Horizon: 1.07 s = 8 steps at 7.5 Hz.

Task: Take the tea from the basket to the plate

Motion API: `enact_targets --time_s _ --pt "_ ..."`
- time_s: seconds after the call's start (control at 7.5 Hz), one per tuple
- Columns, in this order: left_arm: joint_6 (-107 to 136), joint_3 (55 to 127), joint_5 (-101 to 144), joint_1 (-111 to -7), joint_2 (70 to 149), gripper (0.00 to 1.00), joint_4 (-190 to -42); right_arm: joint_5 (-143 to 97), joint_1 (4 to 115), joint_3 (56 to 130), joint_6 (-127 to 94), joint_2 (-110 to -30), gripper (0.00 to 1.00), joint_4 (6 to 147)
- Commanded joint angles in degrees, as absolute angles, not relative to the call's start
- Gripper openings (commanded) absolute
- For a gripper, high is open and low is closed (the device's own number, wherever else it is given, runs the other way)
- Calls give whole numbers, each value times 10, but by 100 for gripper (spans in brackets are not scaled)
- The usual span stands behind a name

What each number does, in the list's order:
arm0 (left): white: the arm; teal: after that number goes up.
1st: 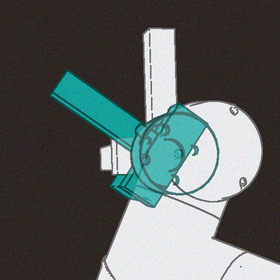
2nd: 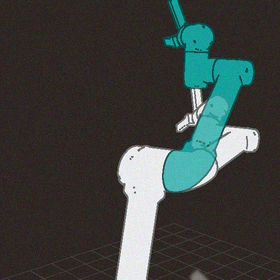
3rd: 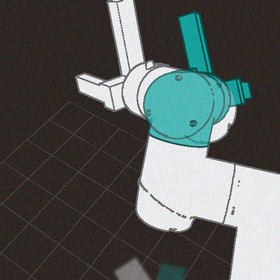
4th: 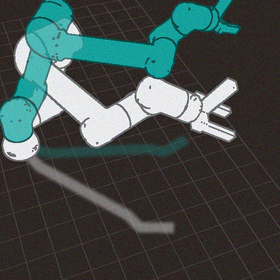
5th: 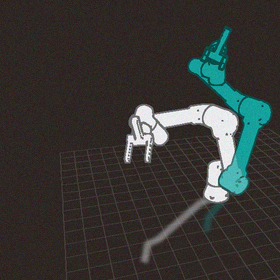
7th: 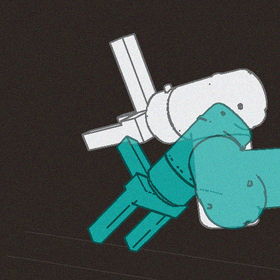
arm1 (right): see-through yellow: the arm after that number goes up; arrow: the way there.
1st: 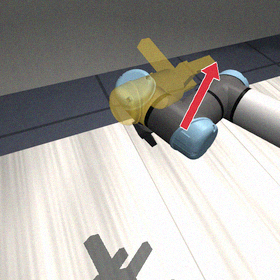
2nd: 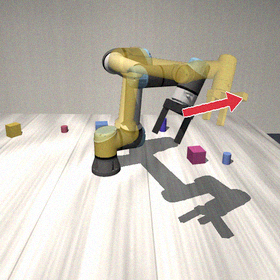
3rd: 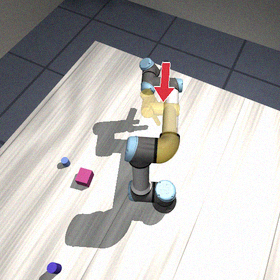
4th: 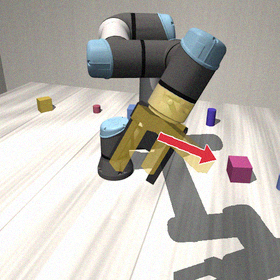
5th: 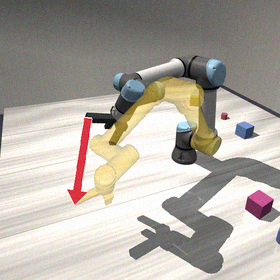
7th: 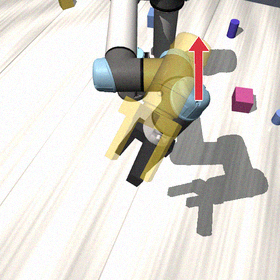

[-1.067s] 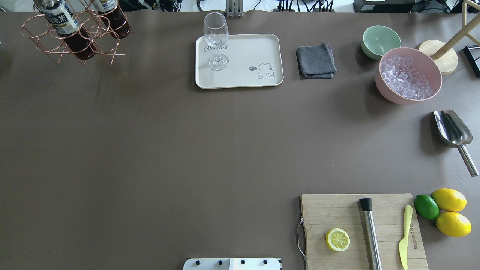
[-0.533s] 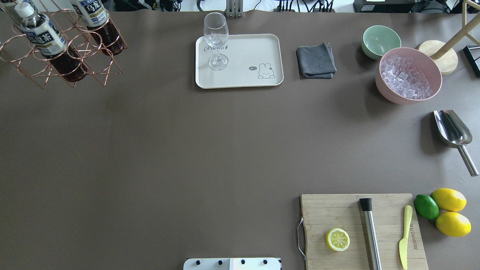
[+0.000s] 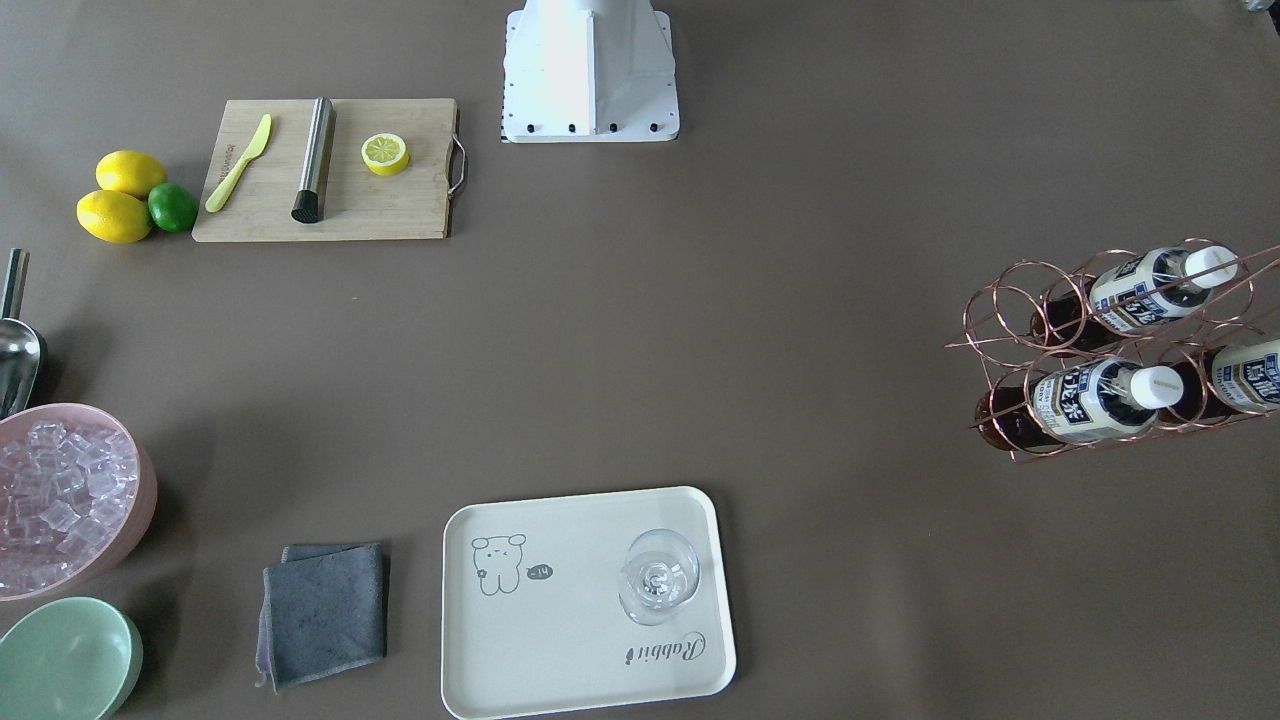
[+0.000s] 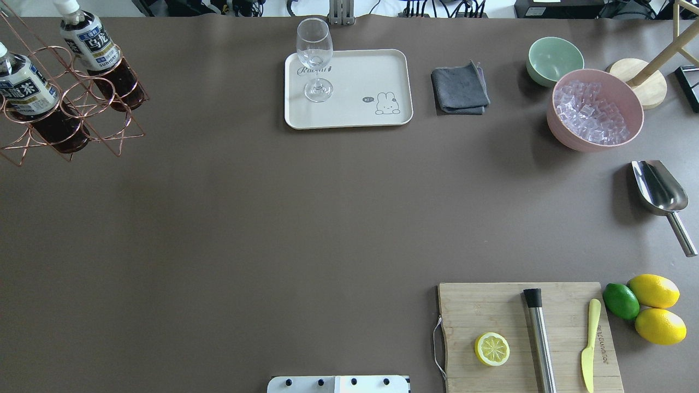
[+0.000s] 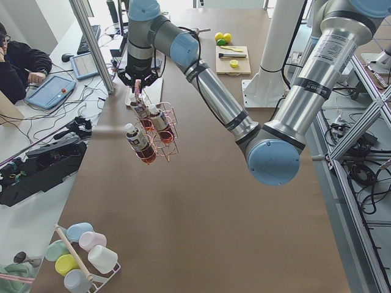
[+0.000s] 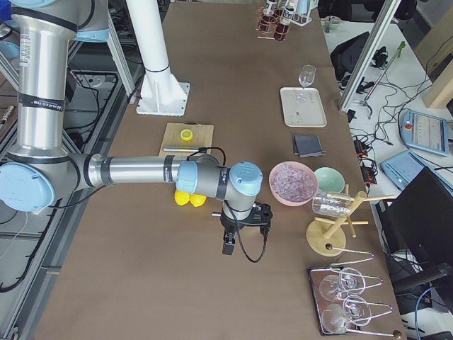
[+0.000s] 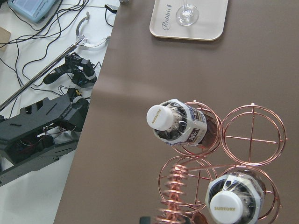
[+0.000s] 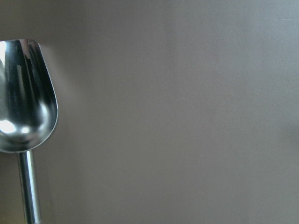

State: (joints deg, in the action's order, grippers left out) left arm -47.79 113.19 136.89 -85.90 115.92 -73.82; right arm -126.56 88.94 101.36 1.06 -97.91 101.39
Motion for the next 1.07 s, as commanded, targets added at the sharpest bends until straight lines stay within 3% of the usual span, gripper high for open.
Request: enact_targets --time_s 0.0,0.27,0.93 --pt "-405 1192 1368 -803 1157 0 -740 -1266 889 1013 11 -979 100 1014" --pt "-332 1209 1346 -690 1203 0 -743 -1266 889 1013 11 -979 100 1014" --pt "-115 1157 1218 -477 1364 0 -805 -1266 889 1012 11 -979 100 1014"
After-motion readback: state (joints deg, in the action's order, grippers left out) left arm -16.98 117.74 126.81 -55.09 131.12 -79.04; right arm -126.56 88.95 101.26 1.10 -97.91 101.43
